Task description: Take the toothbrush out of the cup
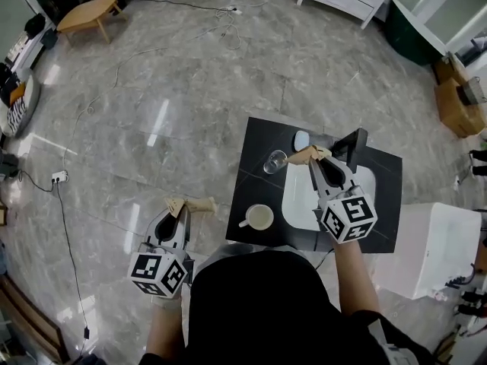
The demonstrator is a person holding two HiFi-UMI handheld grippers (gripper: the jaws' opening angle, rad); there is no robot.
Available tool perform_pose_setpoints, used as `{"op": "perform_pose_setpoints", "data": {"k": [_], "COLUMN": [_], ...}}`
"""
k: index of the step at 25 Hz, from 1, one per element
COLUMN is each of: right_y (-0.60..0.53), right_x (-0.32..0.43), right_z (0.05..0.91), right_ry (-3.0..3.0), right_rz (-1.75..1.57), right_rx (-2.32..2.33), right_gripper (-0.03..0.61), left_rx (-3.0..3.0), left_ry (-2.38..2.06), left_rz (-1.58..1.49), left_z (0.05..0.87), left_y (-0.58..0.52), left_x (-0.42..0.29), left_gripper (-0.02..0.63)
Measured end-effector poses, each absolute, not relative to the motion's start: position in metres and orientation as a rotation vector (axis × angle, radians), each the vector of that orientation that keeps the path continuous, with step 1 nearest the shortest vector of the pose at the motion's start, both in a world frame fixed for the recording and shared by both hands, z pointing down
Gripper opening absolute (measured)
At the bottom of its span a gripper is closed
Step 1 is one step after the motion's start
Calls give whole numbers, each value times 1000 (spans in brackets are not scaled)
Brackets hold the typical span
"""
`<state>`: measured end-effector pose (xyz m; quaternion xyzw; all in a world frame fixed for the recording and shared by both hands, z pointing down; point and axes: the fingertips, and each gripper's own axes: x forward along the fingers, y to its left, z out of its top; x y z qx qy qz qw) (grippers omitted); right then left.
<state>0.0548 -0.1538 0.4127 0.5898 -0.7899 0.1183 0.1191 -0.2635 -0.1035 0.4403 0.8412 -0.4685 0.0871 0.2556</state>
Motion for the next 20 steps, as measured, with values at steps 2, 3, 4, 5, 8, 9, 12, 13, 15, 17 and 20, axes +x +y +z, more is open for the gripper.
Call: {"op": "perform_pose_setpoints", "data": {"k": [2, 3, 4, 5, 8, 9, 12, 13, 15, 17, 20], "right_y": [-146, -142, -137, -132, -117, -112, -96, -90, -78, -65, -45], "right_x": [66, 73, 79, 87, 109, 117, 140, 149, 166, 181, 201], "right_z": [407, 405, 403, 401, 397, 396, 394, 394, 392, 390, 389], "right_ry": [-2299, -2291, -2283, -2275, -2243, -2230, -2192, -2179, -2153, -2131, -2103], "right_rz": [346, 348, 353, 359, 371, 371, 373, 375, 382, 387, 397], "right_rx": [1754, 1771, 1790, 1809, 1865, 1882, 1931, 1947, 1978, 2005, 2038], "right_gripper": [51, 51, 51, 51, 51, 51, 51, 51, 51, 51, 51], "left_rx": [2301, 2310, 2320, 2330, 2364, 2376, 2409, 2419, 2439, 2458, 2483], "left_ry": [-1249, -1236, -1222, -1207, -1158, -1141, -1091, -1074, -1039, -1003, -951], "left_rz": [235, 234, 232, 231, 232, 235, 243, 245, 249, 254, 260], "left_z": [439, 438, 436, 435, 432, 431, 430, 429, 427, 425, 422], "left_y": [-106, -108, -109, -110, -114, -115, -117, -117, -116, -114, -110], "left_x": [-252, -246, -239, -232, -210, -202, -177, -168, -148, -129, -100], "left_gripper": [49, 49, 49, 49, 49, 49, 49, 49, 49, 49, 49]}}
